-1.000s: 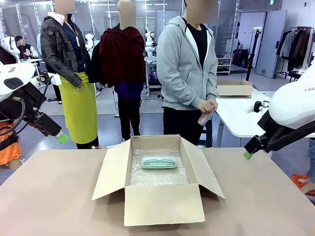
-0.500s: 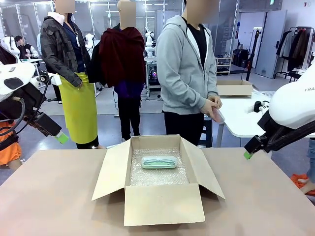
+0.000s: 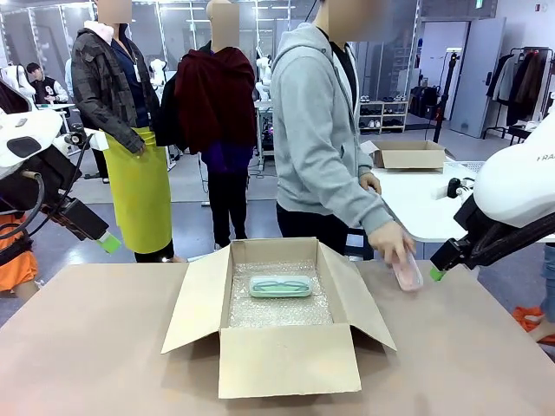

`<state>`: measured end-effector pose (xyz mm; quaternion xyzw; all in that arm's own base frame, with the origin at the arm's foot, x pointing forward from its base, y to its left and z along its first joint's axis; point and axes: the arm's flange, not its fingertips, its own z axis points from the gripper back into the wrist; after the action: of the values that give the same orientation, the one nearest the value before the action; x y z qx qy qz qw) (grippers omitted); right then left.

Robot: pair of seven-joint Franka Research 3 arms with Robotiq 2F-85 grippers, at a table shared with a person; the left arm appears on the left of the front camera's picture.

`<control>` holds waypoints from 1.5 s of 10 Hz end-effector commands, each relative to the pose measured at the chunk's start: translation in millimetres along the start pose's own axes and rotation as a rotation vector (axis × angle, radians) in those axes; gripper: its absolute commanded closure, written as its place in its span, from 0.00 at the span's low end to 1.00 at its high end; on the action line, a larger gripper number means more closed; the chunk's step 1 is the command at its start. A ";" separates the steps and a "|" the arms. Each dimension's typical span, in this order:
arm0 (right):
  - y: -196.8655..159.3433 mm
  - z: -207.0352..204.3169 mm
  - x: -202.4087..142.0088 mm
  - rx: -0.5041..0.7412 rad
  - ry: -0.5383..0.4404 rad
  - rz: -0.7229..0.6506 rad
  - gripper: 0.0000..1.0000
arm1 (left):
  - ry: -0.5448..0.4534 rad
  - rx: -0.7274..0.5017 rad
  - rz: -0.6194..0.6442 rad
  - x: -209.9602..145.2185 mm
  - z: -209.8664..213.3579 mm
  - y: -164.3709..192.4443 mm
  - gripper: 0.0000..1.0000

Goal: Pack the glasses set securely to prepare it for shipping.
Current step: Put the Glasses case from the right side of the table into the Package Box.

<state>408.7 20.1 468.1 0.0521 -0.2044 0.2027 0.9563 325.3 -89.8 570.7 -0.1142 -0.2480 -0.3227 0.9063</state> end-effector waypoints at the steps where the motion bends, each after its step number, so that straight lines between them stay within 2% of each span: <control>1: 0.1 0.5 2.6 0.005 0.006 -0.001 0.00 | -0.023 -0.012 -0.009 0.9 0.8 2.3 0.00; 14: 0.0 0.0 0.0 0.000 0.000 0.000 0.00 | -0.023 -0.012 -0.009 0.9 0.8 2.3 0.00; 15: -9.4 -0.8 13.1 -0.040 -0.032 -0.024 0.00 | -0.023 -0.012 -0.009 0.9 0.8 2.3 0.00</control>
<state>411.7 18.6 470.1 0.0501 -0.2104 0.2003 0.9556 325.3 -89.8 570.8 -0.1142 -0.2480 -0.3227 0.9063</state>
